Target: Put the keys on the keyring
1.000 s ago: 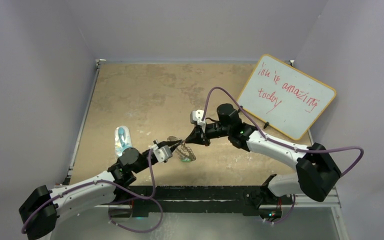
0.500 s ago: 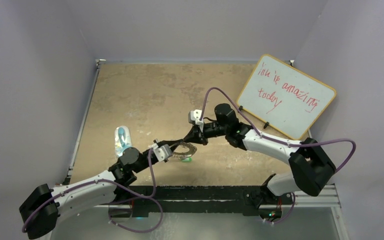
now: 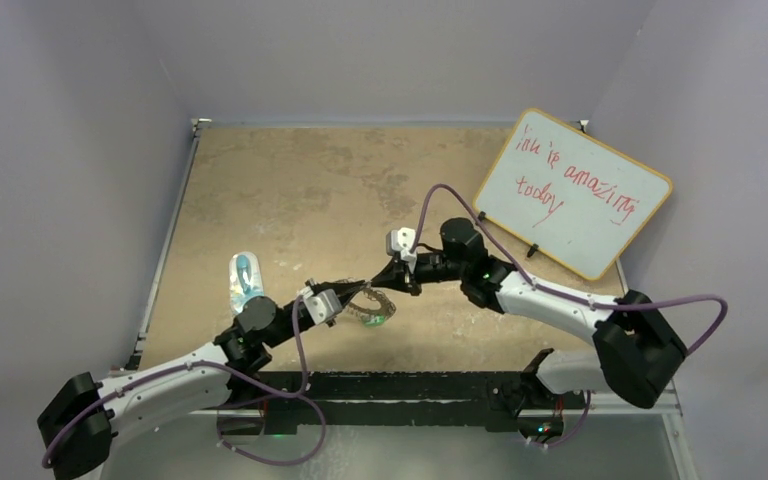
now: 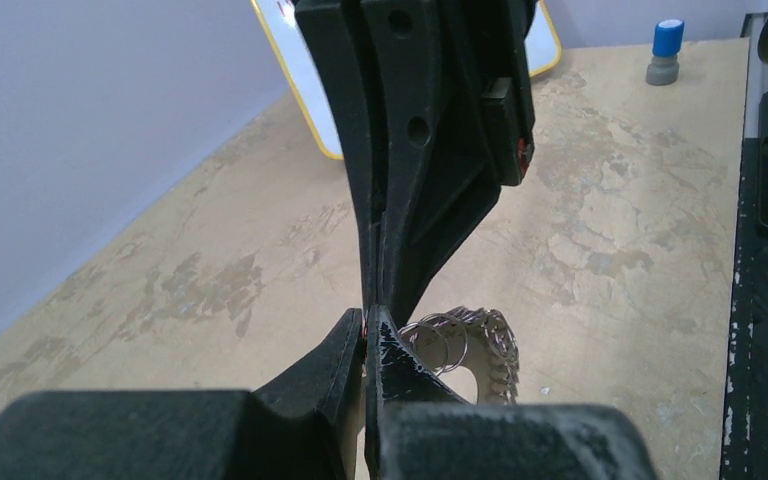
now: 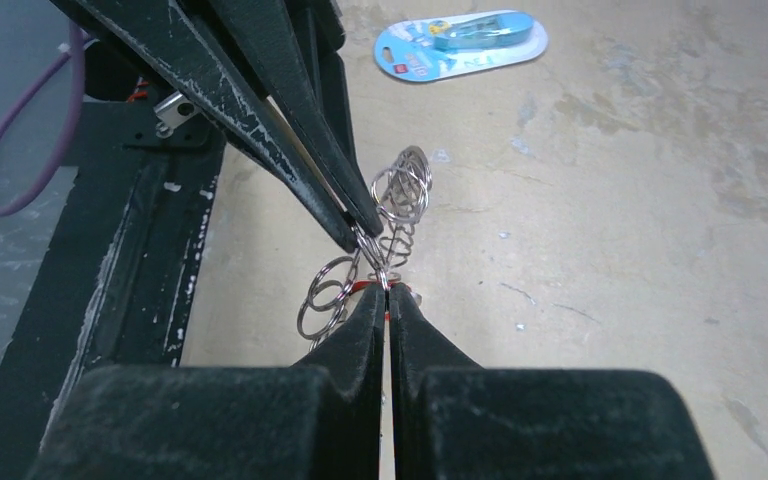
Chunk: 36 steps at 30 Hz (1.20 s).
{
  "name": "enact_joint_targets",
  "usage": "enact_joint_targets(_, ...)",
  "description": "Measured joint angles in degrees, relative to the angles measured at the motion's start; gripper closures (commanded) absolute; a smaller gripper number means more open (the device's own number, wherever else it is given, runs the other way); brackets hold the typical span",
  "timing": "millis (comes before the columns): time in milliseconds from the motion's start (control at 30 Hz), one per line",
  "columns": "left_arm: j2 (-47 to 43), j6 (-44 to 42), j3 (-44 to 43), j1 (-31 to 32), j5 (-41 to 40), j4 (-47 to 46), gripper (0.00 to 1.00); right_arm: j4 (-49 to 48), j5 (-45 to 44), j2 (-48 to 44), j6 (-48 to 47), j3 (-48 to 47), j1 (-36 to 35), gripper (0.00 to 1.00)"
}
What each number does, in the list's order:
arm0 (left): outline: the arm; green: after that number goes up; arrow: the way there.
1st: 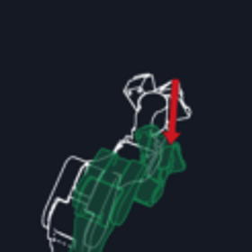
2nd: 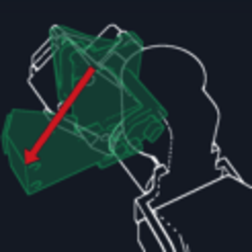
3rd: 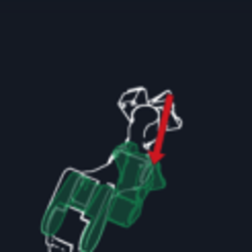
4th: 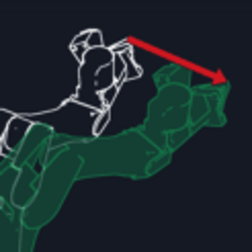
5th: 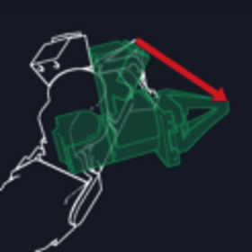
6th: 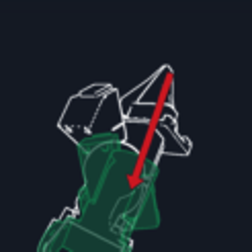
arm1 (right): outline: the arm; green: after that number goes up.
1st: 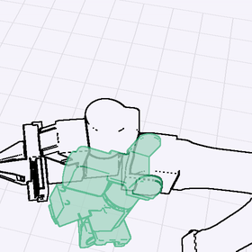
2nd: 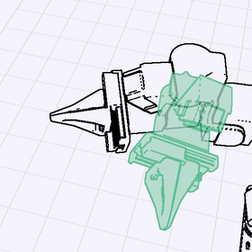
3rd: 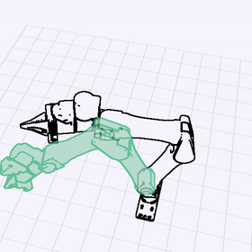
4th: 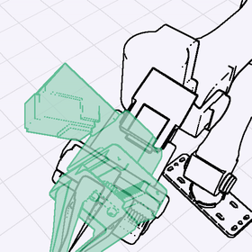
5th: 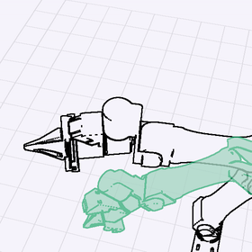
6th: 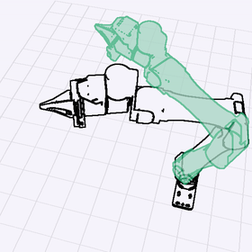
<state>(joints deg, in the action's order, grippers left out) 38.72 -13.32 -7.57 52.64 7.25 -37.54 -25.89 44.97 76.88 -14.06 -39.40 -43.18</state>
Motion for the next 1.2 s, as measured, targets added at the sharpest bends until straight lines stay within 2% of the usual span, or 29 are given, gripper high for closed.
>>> enact_joint_targets(233, -4.48, 2.89, 0.94, -0.02, -2.91, 3.21, 1.0, -1.46, -5.53, -6.38, 0.33, 4.46, -0.42, 1.0)
enact_joint_targets(533, -6.38, 5.51, 0.94, -0.07, -5.88, 4.85, 1.0, -1.44, -10.78, -4.22, 1.07, 5.11, -3.02, 1.0)
enact_joint_targets(567, -6.38, 5.53, 0.94, -0.07, -5.95, 5.27, 0.99, -1.36, -11.08, -4.0, 1.07, 5.01, -3.32, 1.0)
enact_joint_targets(700, -6.27, 4.92, 0.13, -0.07, -6.03, 10.38, 0.78, -1.31, -12.52, -3.76, 1.18, 4.52, -4.2, 1.0)
enact_joint_targets(833, -5.01, 3.56, -4.44, -0.07, -6.08, 18.23, 0.64, -1.05, -13.27, -3.76, 1.25, 4.04, -4.46, 1.0)
enact_joint_targets(967, -4.33, 1.27, -9.86, -0.07, -6.32, 25.35, 0.57, -0.48, -14.08, -3.76, 1.46, 3.04, -4.5, 1.0)
enact_joint_targets(1200, -3.56, -3.74, -14.32, -0.07, -6.54, 33.03, 0.53, 0.0, -14.27, -3.78, 1.73, 1.42, -4.83, 1.0)
